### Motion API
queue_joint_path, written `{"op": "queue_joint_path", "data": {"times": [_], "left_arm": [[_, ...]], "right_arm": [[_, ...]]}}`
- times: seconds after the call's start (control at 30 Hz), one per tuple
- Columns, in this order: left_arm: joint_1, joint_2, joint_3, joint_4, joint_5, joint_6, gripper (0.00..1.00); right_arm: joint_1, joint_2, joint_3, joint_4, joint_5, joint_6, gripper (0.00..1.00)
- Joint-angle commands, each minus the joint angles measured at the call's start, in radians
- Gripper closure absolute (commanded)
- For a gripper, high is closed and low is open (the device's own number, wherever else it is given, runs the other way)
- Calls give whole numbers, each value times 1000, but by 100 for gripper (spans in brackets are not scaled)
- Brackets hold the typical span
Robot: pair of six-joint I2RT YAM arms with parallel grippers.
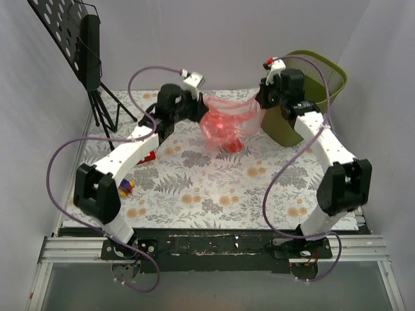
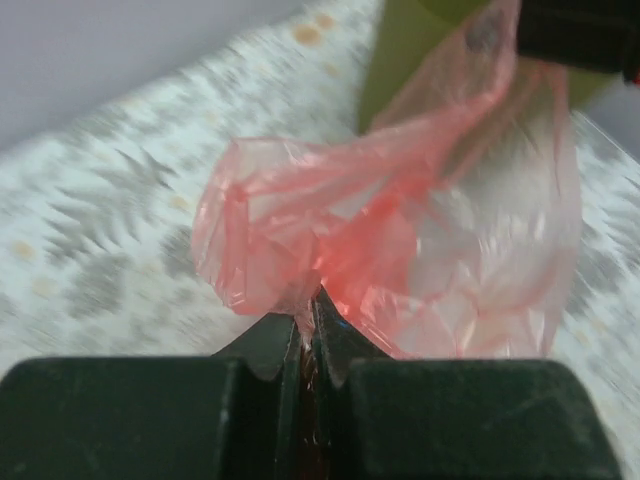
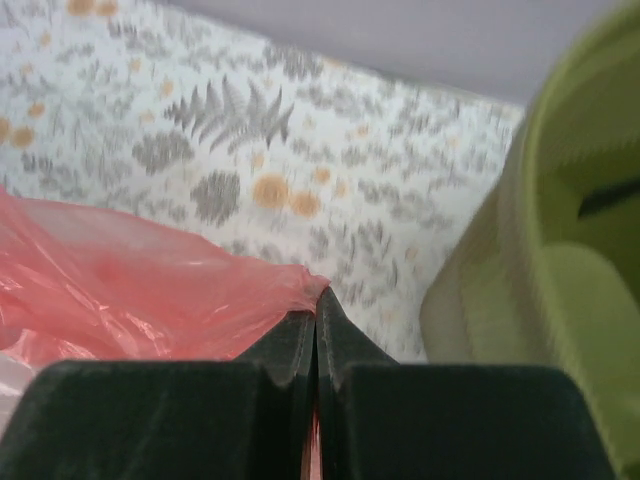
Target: Put the trash bags into the trash bin
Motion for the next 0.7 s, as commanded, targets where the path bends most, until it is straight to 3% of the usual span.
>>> {"op": "queue_joint_path", "data": {"times": [0.0, 0.1, 0.17, 0.2, 0.23, 0.3, 0.37, 0.43, 0.47, 0.5, 0.53, 0.57, 0.6, 0.67], "left_arm": [[41, 196, 445, -77, -293, 206, 100], [50, 463, 939, -201, -385, 292, 100], [49, 597, 1312, -202, -393, 358, 100], [40, 612, 1397, -147, -389, 407, 100], [25, 582, 1367, -26, -392, 479, 100], [-21, 396, 1071, 353, -387, 618, 100], [-72, 224, 741, 760, -297, 773, 100], [-152, 133, 499, 901, -211, 948, 100], [-179, 69, 333, 895, -218, 981, 100], [-187, 3, 114, 775, -188, 975, 100], [-189, -63, -52, 540, -122, 1017, 100], [-195, -96, -227, 243, -47, 1123, 100], [-233, -127, -404, 43, -83, 1251, 100], [-314, -240, -667, -10, -117, 1303, 100]], "right_arm": [[-1, 177, 365, 180, 13, -51, 99], [-7, 349, 733, 193, 77, -50, 99], [-11, 436, 978, 252, 118, -33, 99], [-11, 455, 1059, 316, 120, -33, 99], [-8, 435, 1081, 410, 111, -37, 99], [18, 321, 983, 623, 100, -54, 99], [62, 152, 751, 803, 80, -123, 99], [114, -27, 447, 861, 1, -277, 99], [137, -125, 219, 854, -36, -391, 99], [146, -228, -77, 843, -97, -474, 99], [150, -314, -332, 713, -161, -541, 99], [150, -373, -491, 473, -243, -674, 99], [150, -442, -644, 212, -330, -806, 99], [150, -621, -806, 75, -351, -825, 99]]}}
